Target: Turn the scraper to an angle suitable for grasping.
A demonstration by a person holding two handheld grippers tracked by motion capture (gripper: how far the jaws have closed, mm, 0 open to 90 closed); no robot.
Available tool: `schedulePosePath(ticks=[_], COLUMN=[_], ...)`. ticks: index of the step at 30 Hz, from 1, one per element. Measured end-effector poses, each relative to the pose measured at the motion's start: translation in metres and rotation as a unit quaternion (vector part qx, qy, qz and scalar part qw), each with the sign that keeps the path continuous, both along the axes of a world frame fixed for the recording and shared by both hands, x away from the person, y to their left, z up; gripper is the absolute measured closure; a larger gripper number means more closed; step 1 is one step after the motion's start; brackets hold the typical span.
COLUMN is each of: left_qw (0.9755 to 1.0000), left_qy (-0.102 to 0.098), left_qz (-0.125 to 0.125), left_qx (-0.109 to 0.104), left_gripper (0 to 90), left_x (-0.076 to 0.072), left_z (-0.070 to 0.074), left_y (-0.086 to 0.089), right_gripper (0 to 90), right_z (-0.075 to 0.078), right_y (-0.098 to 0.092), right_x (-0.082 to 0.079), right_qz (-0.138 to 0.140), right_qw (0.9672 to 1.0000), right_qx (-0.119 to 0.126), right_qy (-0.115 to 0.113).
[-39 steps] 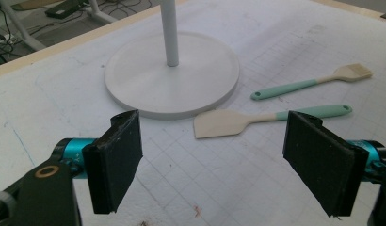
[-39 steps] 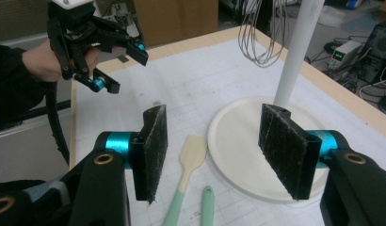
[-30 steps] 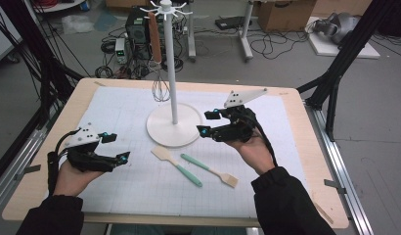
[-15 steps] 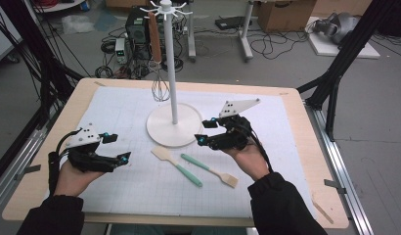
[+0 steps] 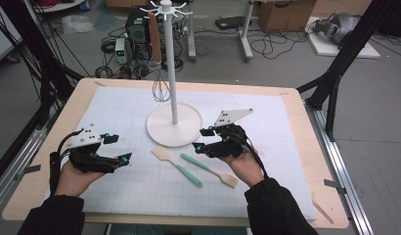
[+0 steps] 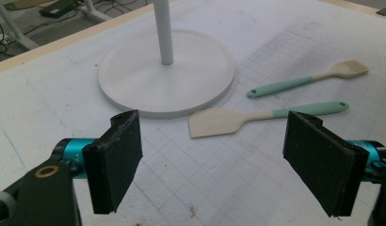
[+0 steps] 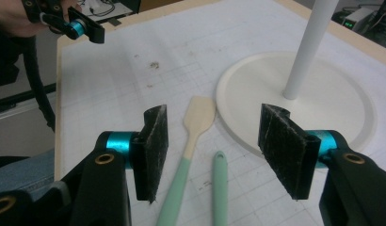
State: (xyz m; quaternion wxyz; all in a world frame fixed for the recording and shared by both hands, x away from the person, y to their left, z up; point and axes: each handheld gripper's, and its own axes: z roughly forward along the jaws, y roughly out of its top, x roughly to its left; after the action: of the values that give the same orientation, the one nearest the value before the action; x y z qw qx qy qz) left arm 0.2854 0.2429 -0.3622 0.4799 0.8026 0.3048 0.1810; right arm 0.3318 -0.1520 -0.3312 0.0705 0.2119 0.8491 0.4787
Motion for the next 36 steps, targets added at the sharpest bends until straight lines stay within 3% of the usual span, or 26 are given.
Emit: schedulePosePath(ticks=[7,36], left_qw=[1.0,1.0], left_qy=[-0.001,-0.004], left_qz=[-0.003,-0.002], left_qx=[0.001,-0.004], left_gripper=[20.5,20.5], left_x=[0.0,-0.001], left_z=[0.0,0.001], left_y=[0.001,0.002], right_gripper=[42.2,43.7], right_z=[-0.009,-0.049], right_y=[0.001,0.033], right_x=[-0.001,-0.004], right_qz=[-0.003,0.015], right_qw=[1.0,0.9984], right_qx=[0.001,-0.047], right_qy=[0.004,0.028])
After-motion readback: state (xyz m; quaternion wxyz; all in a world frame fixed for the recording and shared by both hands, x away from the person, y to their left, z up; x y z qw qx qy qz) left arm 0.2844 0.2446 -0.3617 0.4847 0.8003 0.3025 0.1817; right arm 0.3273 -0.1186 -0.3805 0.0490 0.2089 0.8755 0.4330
